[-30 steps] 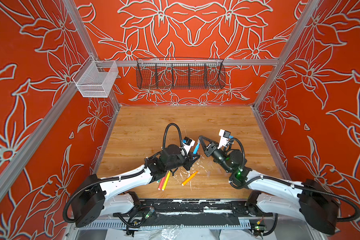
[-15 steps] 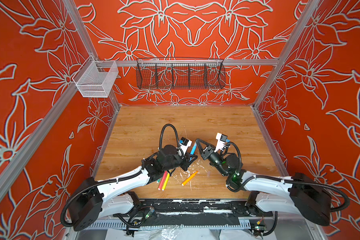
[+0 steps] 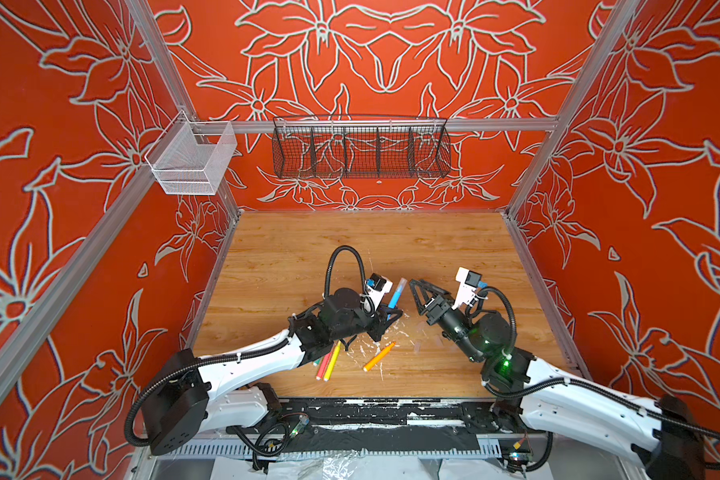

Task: Insert the pens into the pen caps
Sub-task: 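Press the cap down onto the blue marker with the right gripper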

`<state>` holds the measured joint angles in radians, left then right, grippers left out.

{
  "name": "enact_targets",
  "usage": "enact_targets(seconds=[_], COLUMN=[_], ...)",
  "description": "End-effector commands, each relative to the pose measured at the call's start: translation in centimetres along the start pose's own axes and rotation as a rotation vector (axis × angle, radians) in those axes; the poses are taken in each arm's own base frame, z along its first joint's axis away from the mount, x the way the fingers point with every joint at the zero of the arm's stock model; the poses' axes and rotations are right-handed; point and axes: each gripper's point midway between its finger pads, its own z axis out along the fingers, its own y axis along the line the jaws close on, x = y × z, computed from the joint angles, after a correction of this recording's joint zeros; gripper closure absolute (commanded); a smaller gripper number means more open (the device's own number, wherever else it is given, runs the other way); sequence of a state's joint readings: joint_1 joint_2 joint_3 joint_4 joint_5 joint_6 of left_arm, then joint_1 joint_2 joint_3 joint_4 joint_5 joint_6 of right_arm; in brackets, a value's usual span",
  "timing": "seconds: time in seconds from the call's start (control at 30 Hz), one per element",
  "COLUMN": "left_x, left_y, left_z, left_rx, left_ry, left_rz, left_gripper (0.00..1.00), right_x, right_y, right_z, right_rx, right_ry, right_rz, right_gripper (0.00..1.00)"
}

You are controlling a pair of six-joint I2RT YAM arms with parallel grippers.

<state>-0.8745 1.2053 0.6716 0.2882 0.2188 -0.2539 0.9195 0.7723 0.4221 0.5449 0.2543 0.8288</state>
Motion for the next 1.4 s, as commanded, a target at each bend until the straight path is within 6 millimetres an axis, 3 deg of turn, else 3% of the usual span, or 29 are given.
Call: enact_targets(seconds=[0.0,0.27,0.67,1.2,1.37], left_x=[-0.3,0.3,0.5,0.2,-1.3], left_y=[-0.8,-1.5,-1.3,-1.3,-1.0], left_z=[0.5,1.1,1.4,1.2,1.0], left_rx=[0.002,-0.021,-0.031,-0.039,-0.072], left_ry=[0.006,0.04,0.049,0.039,0.017], left_rz=[0.067,0.132,0.136,0.128,0.119], left_gripper=[1.0,1.0,1.0,1.0,1.0], right_x=[0.9,1.3,1.0,1.7,1.4], right_y=[-1.7,-0.8,-0.7,-0.1,0.4], right_z=[0.2,1.7,1.5,2.1,2.0], right_rx=[0.093,0.034,0.027,0.002,-0.013], right_ry=[0.078,0.16,0.159,0.195,0.189], right_rz=[-0.044,-0.045,-0.054,-0.03,-0.025], right_gripper=[0.41,0.46,0.55,0.85,0.91])
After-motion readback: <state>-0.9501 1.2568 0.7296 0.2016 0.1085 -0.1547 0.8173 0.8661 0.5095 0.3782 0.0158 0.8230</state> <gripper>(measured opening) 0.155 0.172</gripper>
